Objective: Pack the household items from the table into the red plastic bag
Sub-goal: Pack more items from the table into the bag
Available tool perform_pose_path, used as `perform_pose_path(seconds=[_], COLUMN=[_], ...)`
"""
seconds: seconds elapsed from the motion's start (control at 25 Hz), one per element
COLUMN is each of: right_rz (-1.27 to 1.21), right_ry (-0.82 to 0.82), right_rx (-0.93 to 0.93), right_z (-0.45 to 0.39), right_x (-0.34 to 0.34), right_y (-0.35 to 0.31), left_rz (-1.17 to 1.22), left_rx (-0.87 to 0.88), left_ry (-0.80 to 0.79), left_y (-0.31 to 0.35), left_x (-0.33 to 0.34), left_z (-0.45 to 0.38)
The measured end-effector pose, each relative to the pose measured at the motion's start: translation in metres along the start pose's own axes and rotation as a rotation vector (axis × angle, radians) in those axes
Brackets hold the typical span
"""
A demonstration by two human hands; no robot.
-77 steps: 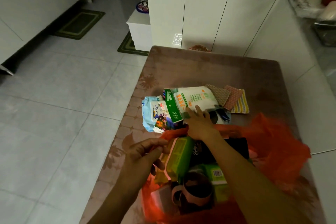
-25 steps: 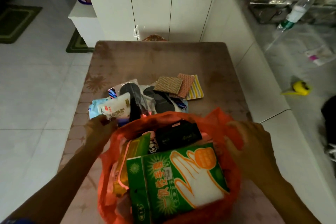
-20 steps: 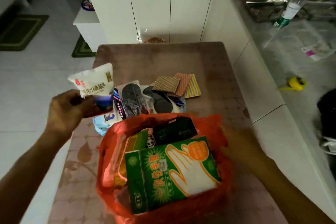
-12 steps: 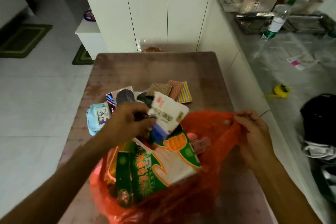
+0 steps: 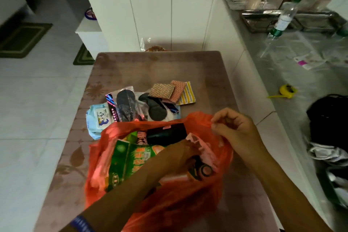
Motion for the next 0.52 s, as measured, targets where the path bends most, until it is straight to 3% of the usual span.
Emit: perform_pose_path(seconds=[0.12,0.2,0.28,0.32,0.4,0.52], right_rz=[0.327,0.739,0.987,1.020,1.066,1.028], right_ry=[0.137,0.376,0.434,0.413,0.350,0.253], right_rx=[0.028,-0.059,-0.266,-0.377,-0.518,-0.473], right_z=[0.000,-0.007,-0.015,-0.017,-0.019,-0.027], right_x=[0.018,0.030,0.053,0.067,0.093,0.110], right_y=[0.006,0.006,0.009,0.011,0.019,0.034], left_rz=[0.143,0.336,0.484,0.510,0.579,0.679], left_rx=[-0.054,-0.313,-0.639,-0.805,-1.121,-1.321], left_ry=[0.326,0.704,0.974,1.007,0.911,0.858], left_y=[0.010,-0.021,-0.076,-0.105,-0.149,-0.195], left_x=[-0.055,-0.096,-0.115,-0.115,-0.097,-0.060], left_z=[0.026,0.053,0.086,0.102,0.131,0.162])
Point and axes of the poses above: each hand's wrist, its own z-axis away from the middle knuckle, its own x-axis out of the palm, y = z × x, the point moved 3 cm from there along -z, towards the middle knuckle, and after that the axes turned 12 degrees about x, right-handed, at the moved point
